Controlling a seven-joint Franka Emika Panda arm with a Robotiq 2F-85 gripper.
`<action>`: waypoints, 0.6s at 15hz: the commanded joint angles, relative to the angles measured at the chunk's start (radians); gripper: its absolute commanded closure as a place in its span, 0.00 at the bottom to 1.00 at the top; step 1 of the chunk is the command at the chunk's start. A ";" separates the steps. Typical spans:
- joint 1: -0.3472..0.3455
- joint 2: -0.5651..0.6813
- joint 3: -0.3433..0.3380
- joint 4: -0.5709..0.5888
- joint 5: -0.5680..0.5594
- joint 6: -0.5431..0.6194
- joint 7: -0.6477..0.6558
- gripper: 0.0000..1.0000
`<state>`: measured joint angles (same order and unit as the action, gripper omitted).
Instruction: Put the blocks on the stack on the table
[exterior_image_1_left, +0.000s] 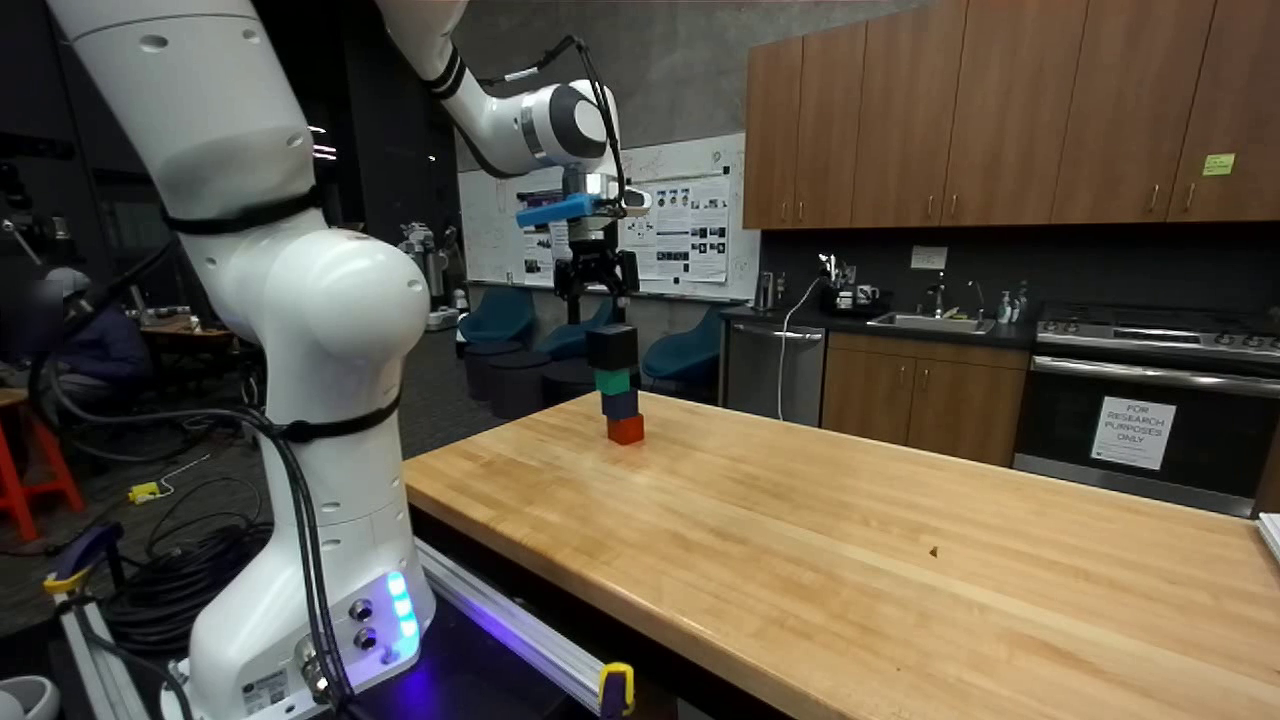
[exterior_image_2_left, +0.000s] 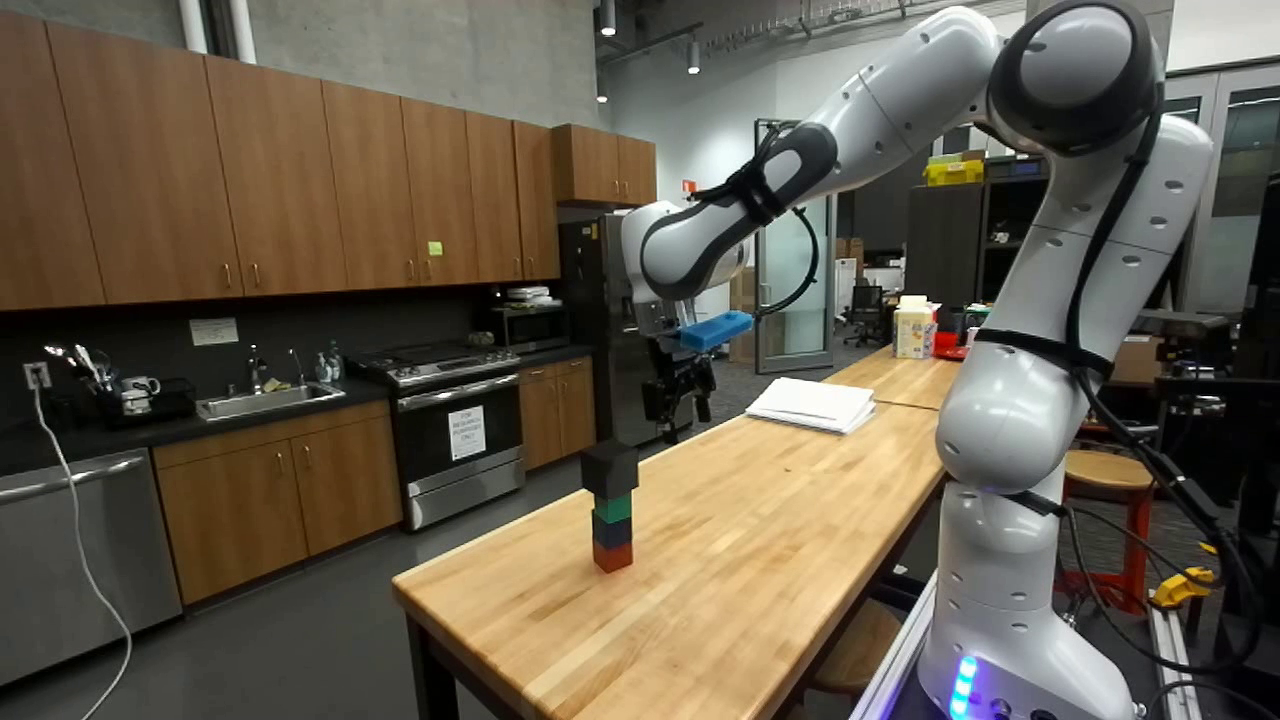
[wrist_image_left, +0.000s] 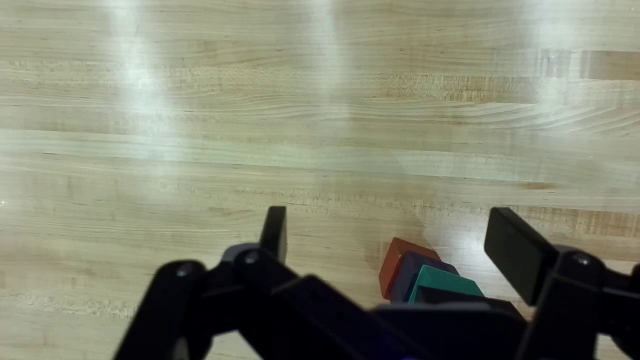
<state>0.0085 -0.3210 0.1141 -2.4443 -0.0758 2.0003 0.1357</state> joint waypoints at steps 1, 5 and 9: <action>0.014 0.005 -0.011 0.008 -0.003 0.002 0.000 0.00; 0.018 0.007 -0.012 0.012 0.001 0.009 -0.007 0.00; 0.023 0.014 -0.013 0.019 0.006 0.025 -0.015 0.00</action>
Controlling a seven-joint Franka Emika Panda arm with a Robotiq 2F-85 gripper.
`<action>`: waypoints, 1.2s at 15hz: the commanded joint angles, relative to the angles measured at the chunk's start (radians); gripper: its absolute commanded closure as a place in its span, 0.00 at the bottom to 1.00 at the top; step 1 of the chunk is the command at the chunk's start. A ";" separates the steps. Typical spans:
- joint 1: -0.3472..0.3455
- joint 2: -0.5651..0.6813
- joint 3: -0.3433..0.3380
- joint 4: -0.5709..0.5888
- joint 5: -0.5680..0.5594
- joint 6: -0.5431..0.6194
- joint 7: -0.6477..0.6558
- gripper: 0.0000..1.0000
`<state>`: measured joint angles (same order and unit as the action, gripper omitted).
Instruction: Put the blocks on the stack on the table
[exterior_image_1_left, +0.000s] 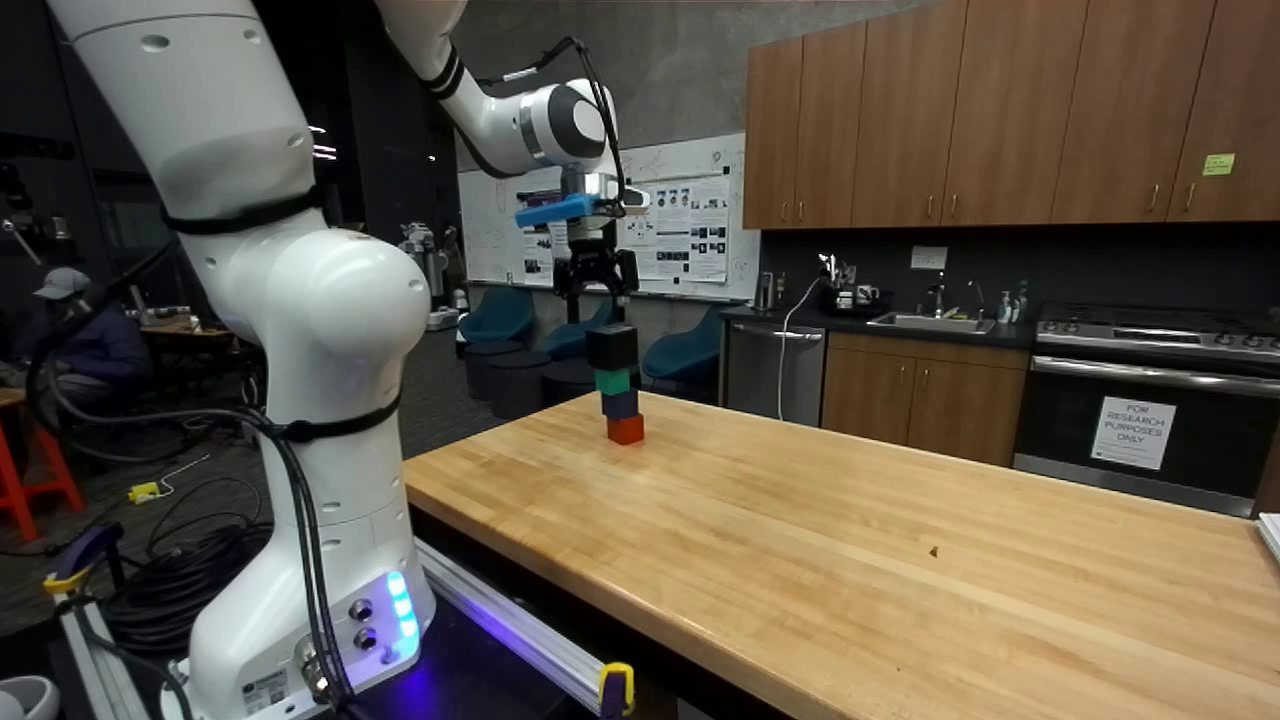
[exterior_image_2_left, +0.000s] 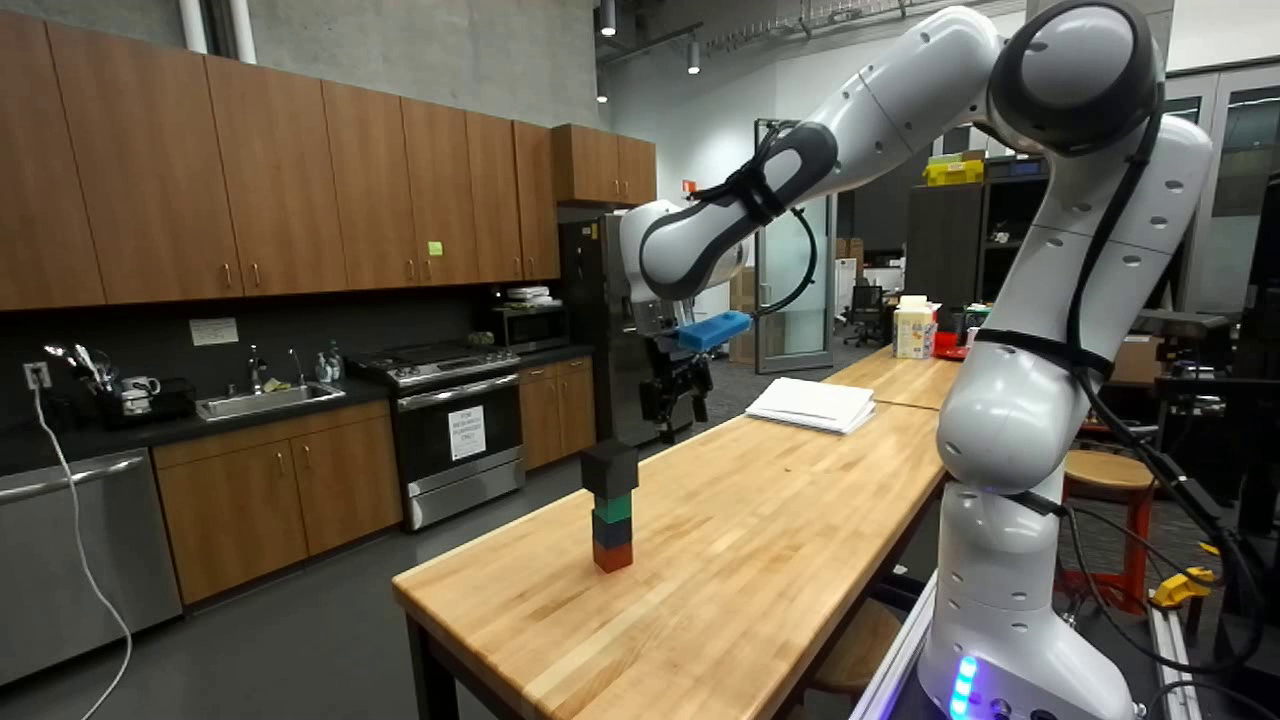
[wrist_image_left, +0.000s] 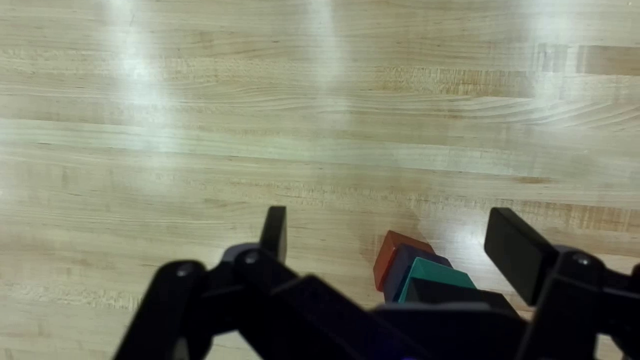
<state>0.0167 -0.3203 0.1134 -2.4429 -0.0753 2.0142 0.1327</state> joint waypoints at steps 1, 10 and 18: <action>0.016 0.015 -0.013 0.021 0.008 0.015 -0.015 0.00; 0.038 0.060 -0.010 0.052 0.065 0.091 -0.019 0.00; 0.053 0.155 -0.005 0.116 0.101 0.175 -0.009 0.00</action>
